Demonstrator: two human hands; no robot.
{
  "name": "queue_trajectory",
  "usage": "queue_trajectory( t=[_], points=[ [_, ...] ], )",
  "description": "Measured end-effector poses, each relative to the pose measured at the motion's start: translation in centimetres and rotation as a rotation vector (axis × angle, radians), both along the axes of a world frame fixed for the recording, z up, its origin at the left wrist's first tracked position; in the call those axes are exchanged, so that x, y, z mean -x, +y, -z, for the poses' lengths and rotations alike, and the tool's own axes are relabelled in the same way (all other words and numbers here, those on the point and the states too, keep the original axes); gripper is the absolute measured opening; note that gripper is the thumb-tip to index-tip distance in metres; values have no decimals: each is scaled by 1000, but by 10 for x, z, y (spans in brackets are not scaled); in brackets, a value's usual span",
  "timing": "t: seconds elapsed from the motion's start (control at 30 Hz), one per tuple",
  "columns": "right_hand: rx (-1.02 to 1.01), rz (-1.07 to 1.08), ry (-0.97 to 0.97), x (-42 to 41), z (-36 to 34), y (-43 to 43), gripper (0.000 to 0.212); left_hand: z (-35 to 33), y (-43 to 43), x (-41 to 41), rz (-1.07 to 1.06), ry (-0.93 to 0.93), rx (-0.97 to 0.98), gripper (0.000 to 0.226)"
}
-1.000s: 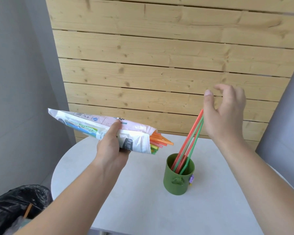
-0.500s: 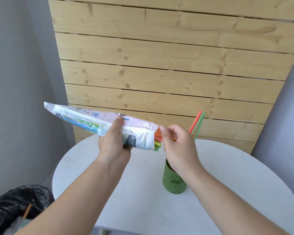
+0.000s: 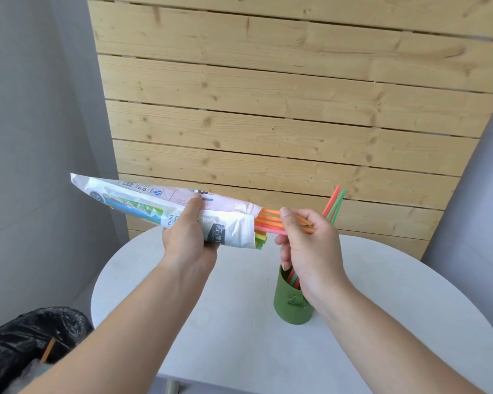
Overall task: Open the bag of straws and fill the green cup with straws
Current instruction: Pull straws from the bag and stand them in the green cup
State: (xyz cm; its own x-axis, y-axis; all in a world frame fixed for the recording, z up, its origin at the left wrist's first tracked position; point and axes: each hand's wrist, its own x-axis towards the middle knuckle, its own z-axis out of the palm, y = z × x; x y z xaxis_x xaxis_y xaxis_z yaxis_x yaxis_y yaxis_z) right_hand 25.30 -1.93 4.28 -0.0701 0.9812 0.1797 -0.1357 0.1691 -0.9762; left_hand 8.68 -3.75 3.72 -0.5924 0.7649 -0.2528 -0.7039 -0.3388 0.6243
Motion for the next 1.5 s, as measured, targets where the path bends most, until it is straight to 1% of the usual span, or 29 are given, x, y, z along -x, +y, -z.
queue_trajectory(
  t=[0.1,0.23,0.37,0.47,0.67,0.8,0.97,1.1,1.23,1.37,1.5],
  points=[
    [-13,5,5,-4,0,3,16,0,0,2,-21,-7,7,45],
    [-82,92,-27,-12,-2,7,13,0,-1,7,-35,-8,7,46],
    [-135,108,-80,-12,2,5,18,0,-1,-1,-19,8,12,44],
    [-92,71,-93,-11,2,3,20,-1,-2,-7,-8,7,23,42],
    [17,44,-117,-10,5,-2,21,1,-1,-6,-27,6,36,47],
    [13,67,-118,-8,10,-4,22,1,-1,-7,-24,15,40,46],
    [17,58,-35,-16,2,1,20,1,0,-4,-23,9,43,43],
    [2,27,-39,-37,-14,10,16,3,0,5,-17,-10,35,32],
    [-33,5,-89,-70,-29,23,16,4,1,11,-19,-10,32,42],
    [-40,-7,-129,-107,-39,33,16,6,4,14,-18,-20,38,46],
    [-56,6,-226,-140,-53,36,16,8,5,14,-21,-20,43,48]
  ],
)
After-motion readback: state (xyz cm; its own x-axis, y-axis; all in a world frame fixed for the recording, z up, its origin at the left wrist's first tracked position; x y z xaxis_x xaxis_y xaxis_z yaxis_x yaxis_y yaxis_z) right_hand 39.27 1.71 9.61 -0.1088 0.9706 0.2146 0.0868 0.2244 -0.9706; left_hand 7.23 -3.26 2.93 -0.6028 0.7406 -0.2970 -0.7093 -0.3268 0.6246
